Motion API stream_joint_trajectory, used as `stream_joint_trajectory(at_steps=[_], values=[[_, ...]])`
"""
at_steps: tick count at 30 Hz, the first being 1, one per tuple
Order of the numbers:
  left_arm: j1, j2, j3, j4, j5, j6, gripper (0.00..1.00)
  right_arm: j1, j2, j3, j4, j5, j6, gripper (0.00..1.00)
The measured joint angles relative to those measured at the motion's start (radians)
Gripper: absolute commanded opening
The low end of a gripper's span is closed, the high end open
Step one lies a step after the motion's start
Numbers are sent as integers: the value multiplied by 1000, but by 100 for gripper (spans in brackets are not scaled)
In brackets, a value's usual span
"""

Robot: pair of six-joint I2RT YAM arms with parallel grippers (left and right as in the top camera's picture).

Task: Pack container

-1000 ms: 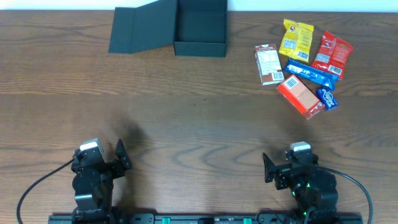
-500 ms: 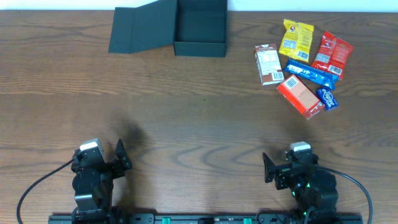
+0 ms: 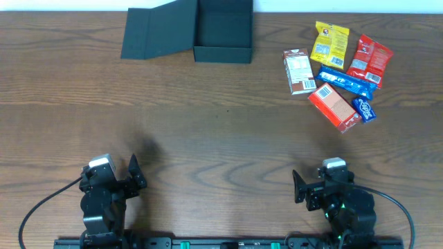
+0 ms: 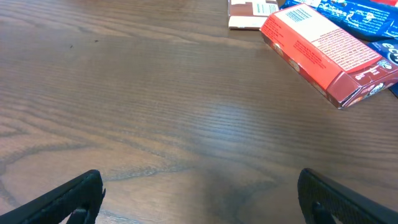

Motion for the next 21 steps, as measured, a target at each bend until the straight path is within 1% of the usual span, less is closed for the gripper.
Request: stream_joint_trajectory(at_steps=[13, 16, 18, 20, 21], values=[[0, 0, 0, 1, 0, 0, 95, 0, 0, 0, 0, 0, 0, 99], [0, 0, 0, 1, 13, -29, 95, 0, 0, 0, 0, 0, 0, 99], [0, 0, 0, 2, 66, -106, 95, 0, 0, 0, 0, 0, 0, 99], [0, 0, 1, -3, 184, -246, 95, 0, 0, 0, 0, 0, 0, 99], [0, 0, 2, 0, 270, -352, 95, 0, 0, 0, 0, 0, 0, 99]])
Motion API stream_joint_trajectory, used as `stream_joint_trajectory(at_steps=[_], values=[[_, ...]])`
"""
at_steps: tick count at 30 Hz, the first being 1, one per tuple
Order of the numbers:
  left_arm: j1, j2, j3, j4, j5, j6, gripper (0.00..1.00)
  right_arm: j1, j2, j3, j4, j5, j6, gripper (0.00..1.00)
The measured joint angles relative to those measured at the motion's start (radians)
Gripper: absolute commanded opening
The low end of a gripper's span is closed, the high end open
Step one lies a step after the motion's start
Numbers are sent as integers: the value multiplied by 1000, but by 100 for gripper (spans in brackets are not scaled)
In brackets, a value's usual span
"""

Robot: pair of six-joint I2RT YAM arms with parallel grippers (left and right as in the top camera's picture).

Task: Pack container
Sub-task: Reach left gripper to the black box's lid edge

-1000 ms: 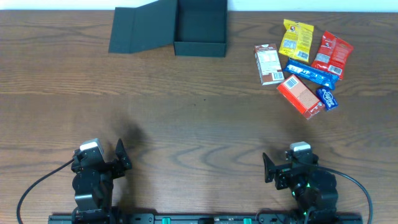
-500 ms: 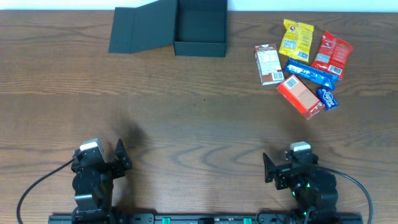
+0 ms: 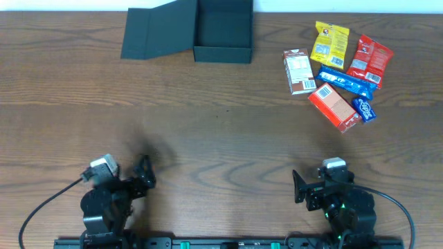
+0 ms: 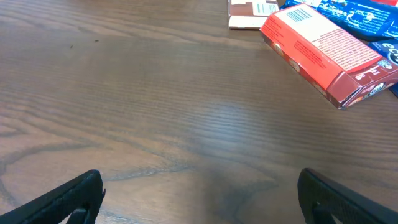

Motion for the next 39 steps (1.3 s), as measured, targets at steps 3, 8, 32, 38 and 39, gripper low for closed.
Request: stream_joint_trajectory(at_steps=[3, 8, 32, 38, 39], values=[[0, 0, 1, 5, 109, -208, 95, 0, 0, 0, 0, 0, 0, 99], [0, 1, -6, 99, 221, -443, 96, 0, 0, 0, 0, 0, 0, 99], [-150, 1403, 988, 184, 41, 143, 96, 0, -3, 0, 0, 3, 0, 99], [-340, 1759, 1362, 93, -97, 161, 96, 0, -3, 0, 0, 3, -1, 99], [-356, 1820, 1429, 69, -103, 159, 96, 0, -3, 0, 0, 3, -1, 99]])
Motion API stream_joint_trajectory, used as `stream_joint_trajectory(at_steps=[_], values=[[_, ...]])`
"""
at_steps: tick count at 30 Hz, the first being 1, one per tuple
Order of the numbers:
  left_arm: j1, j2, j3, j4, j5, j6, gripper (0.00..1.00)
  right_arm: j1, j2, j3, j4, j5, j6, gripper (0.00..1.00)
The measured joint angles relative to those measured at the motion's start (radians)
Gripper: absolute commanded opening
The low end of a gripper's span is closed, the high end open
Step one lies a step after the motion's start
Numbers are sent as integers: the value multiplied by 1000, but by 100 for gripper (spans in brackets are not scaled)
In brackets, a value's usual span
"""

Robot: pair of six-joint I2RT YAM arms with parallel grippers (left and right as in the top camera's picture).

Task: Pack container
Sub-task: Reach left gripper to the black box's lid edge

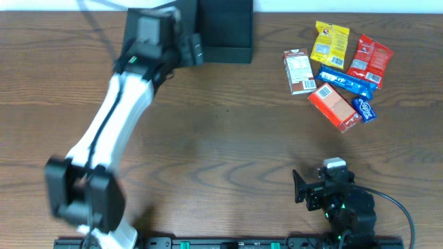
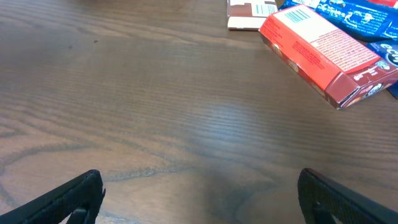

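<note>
The dark open box (image 1: 223, 31) stands at the table's far edge, its flat lid largely covered by my left arm. My left gripper (image 1: 188, 48) is stretched out to the box's front left corner; it is blurred, and its jaws cannot be made out. The snacks lie at the far right: a brown-white carton (image 1: 297, 70), yellow bag (image 1: 329, 43), red bag (image 1: 369, 58), blue bar (image 1: 346, 81), red box (image 1: 334, 106) and a small blue packet (image 1: 365, 109). My right gripper (image 2: 199, 199) rests open near the front edge, well short of the red box (image 2: 323, 53).
The left arm's white link (image 1: 114, 121) slants across the left half of the table from its base (image 1: 79, 197). Bare wooden tabletop (image 1: 235, 138) lies between the box, the snacks and the right arm.
My left arm was folded at its base at the front left; now it is stretched out to the far edge, with its gripper at the dark box. The right arm and the snacks are unchanged.
Both arms first rested at the front edge, with the box open and the snacks in a heap. Then the left gripper had turned slightly at its base. Now the left arm reaches the box, and the right arm has stayed still throughout.
</note>
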Motion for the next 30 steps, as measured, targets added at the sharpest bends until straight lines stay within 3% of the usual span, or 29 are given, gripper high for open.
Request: stream_joint_trajectory(at_steps=[6, 7, 15, 19, 20, 22, 23, 30], values=[[-59, 306, 396, -150, -25, 19, 96, 0, 0, 0, 0, 0, -1, 99], [-71, 370, 478, -169, -33, 32, 100, 0, 0, 0, 0, 0, -1, 99], [-92, 529, 613, -88, -40, 83, 84, 0, 0, 0, 0, 0, -1, 99], [-92, 564, 614, -69, -48, 92, 66, 0, 0, 0, 0, 0, -1, 99], [-92, 570, 614, -69, -50, 90, 52, 0, 0, 0, 0, 0, -1, 99], [-92, 582, 614, -69, -52, 95, 15, 0, 0, 0, 0, 0, -1, 99], [-92, 584, 614, -67, -54, 97, 6, 0, 0, 0, 0, 0, -1, 99], [-92, 585, 615, -40, -55, 104, 6, 0, 0, 0, 0, 0, -1, 99]])
